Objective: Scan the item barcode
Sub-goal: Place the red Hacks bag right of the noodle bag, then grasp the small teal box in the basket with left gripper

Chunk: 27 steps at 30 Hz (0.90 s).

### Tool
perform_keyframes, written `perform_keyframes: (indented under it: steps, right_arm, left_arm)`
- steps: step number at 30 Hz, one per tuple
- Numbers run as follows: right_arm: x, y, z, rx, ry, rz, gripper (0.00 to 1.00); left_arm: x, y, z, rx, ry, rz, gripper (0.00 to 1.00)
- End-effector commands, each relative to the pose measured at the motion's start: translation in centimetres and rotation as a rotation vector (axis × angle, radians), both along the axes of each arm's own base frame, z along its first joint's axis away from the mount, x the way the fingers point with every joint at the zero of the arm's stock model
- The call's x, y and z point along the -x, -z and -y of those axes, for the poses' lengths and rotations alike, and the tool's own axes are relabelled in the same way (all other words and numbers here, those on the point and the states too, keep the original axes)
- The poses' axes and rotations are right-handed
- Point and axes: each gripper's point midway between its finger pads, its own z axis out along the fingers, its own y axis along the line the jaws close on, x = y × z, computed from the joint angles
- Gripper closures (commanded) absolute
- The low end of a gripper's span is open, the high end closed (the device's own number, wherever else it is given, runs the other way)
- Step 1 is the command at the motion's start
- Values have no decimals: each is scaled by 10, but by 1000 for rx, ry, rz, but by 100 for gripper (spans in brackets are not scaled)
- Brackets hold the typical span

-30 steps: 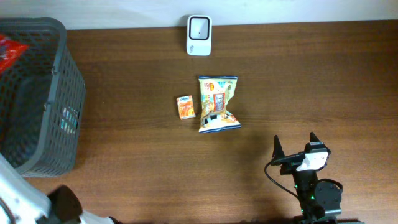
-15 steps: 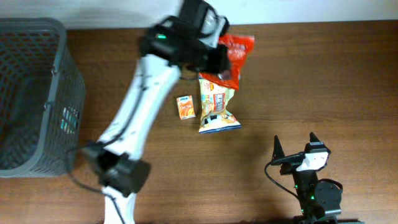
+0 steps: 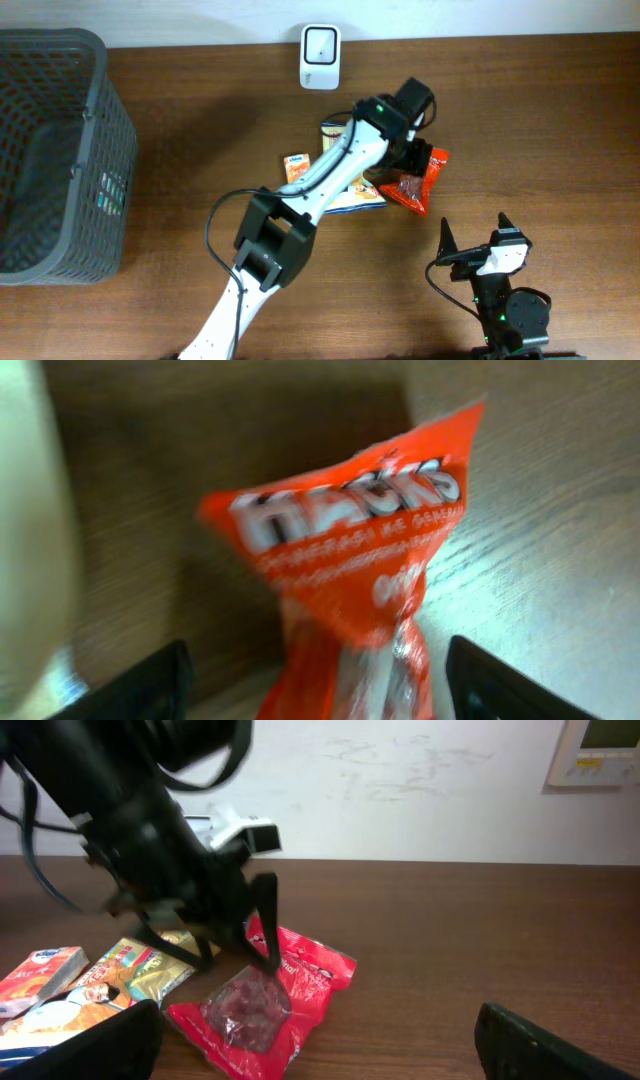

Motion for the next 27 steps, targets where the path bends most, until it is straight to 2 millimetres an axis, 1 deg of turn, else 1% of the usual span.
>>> perform_keyframes:
  steps: [1, 2, 3, 4, 5, 7, 8, 9, 10, 11, 12, 13, 14, 15, 16, 17, 18, 19, 20, 21, 23, 24, 25, 27]
  right_arm:
    - [0, 4, 2, 1, 7, -6, 1]
    - [0, 4, 2, 1, 7, -6, 2]
    - [0, 4, 2, 1, 7, -6, 1]
    - [0, 4, 2, 1, 7, -6, 1]
    - [0, 4, 2, 1, 7, -6, 1]
    - [0, 4, 2, 1, 7, -6, 1]
    - [0, 4, 2, 1, 7, -6, 1]
    - [0, 4, 2, 1, 7, -6, 1]
    - [0, 4, 2, 1, 7, -6, 1]
    - [0, 4, 2, 1, 7, -6, 2]
    - [0, 4, 2, 1, 7, -6, 1]
    - [0, 4, 2, 1, 7, -6, 1]
    - [0, 4, 2, 1, 7, -6, 1]
    - [0, 4, 2, 1, 7, -6, 1]
    - [0, 4, 2, 1, 7, -6, 2]
    - [0, 4, 2, 1, 7, -6, 1]
    - [0, 4, 2, 1, 7, -6, 2]
    - [0, 4, 2, 1, 7, -6, 1]
    - [0, 4, 2, 1, 7, -6, 1]
    - [0, 4, 2, 1, 7, -6, 1]
    - [0, 4, 2, 1, 7, -6, 1]
    - [0, 4, 2, 1, 7, -6, 1]
    - [0, 4, 2, 1, 7, -6, 2]
    - [0, 4, 2, 1, 7, -6, 1]
  left_arm:
    - [-47, -100, -36, 92, -69, 157, 19]
    - [-60, -138, -61, 122, -118, 205, 19]
    - [-69, -170, -85, 144, -162, 244, 19]
    - [-73, -194, -109, 155, -202, 272, 20]
    - [-76, -232, -152, 164, -255, 327, 21]
    - [-76, -281, -218, 180, -364, 410, 20]
    - [-75, -307, -256, 188, -435, 463, 20]
    - [-72, -326, -287, 192, -491, 508, 18]
    - [-66, -345, -324, 189, -564, 552, 12]
    - [-57, -357, -355, 179, -625, 576, 6]
    - [-45, -368, -387, 152, -670, 605, 5]
    - [-32, -375, -416, 113, -707, 626, 4]
    - [-17, -378, -451, 64, -763, 637, 2]
    - [-4, -377, -483, 23, -839, 630, 1]
    - [5, -374, -506, -12, -901, 616, 1]
    - [19, -370, -554, -87, -977, 615, 2]
    - [27, -363, -579, -112, -1032, 593, 2]
    - [33, -356, -597, -126, -1077, 565, 2]
    - [42, -342, -619, -143, -1133, 512, 2]
    - [46, -329, -632, -151, -1163, 463, 2]
    - [52, -296, -657, -157, -1219, 351, 3]
    - [48, -276, -666, -156, -1230, 304, 5]
    - [39, -257, -673, -160, -1205, 281, 5]
    - [24, -228, -677, -167, -1143, 253, 6]
